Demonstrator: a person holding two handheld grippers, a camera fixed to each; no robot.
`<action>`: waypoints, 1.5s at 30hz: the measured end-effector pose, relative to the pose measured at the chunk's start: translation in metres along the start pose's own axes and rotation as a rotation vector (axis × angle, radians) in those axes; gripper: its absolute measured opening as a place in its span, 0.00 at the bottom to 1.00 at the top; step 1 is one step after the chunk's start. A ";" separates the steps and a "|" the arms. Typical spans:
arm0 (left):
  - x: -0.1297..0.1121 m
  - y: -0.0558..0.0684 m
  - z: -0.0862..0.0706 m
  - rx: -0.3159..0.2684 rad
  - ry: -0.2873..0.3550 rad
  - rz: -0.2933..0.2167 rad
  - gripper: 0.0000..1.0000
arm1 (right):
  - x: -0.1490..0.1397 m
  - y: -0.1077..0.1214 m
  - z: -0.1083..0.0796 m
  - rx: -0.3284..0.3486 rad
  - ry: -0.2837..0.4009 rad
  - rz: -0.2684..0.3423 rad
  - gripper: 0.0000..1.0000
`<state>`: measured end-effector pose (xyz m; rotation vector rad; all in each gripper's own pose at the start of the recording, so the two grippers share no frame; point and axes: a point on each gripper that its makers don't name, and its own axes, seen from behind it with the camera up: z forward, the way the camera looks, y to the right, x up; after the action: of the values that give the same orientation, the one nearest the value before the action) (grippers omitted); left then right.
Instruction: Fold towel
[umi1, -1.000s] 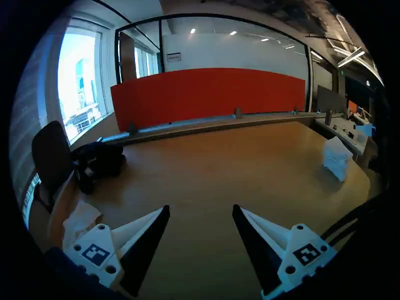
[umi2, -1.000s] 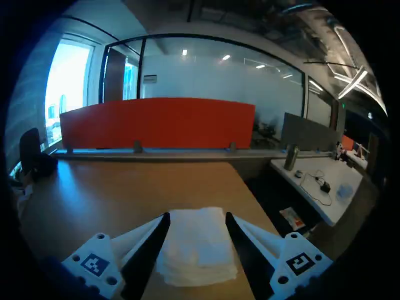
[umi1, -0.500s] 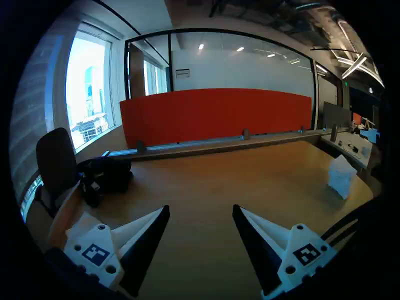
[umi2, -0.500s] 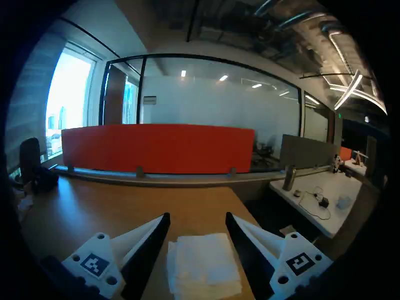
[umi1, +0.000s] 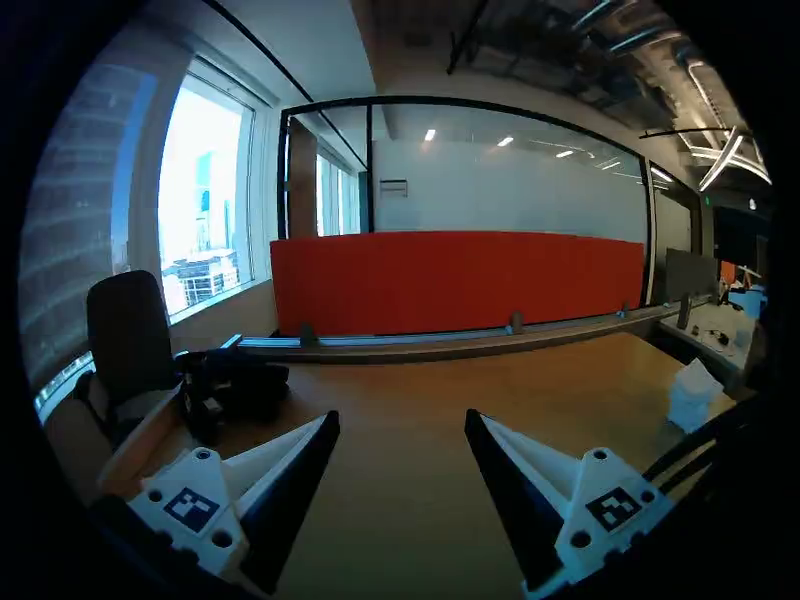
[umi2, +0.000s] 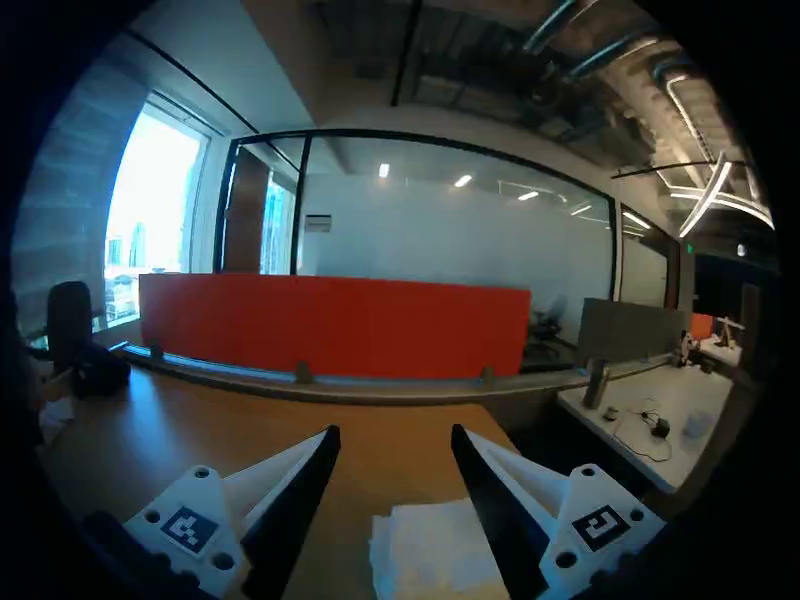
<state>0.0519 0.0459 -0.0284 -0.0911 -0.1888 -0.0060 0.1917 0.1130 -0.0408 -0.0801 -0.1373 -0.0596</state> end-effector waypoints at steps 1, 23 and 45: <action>0.003 -0.001 0.001 0.000 0.007 -0.004 0.93 | 0.003 -0.006 0.001 0.007 0.005 0.002 0.85; 0.026 -0.010 0.011 0.007 0.066 -0.058 0.93 | 0.034 -0.114 0.024 0.095 0.044 0.047 0.85; 0.016 -0.008 0.023 0.032 0.109 0.003 0.93 | 0.055 -0.143 0.038 0.106 0.022 0.040 0.85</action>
<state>0.0635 0.0397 -0.0018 -0.0595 -0.0797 -0.0047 0.2316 -0.0286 0.0149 0.0231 -0.1167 -0.0135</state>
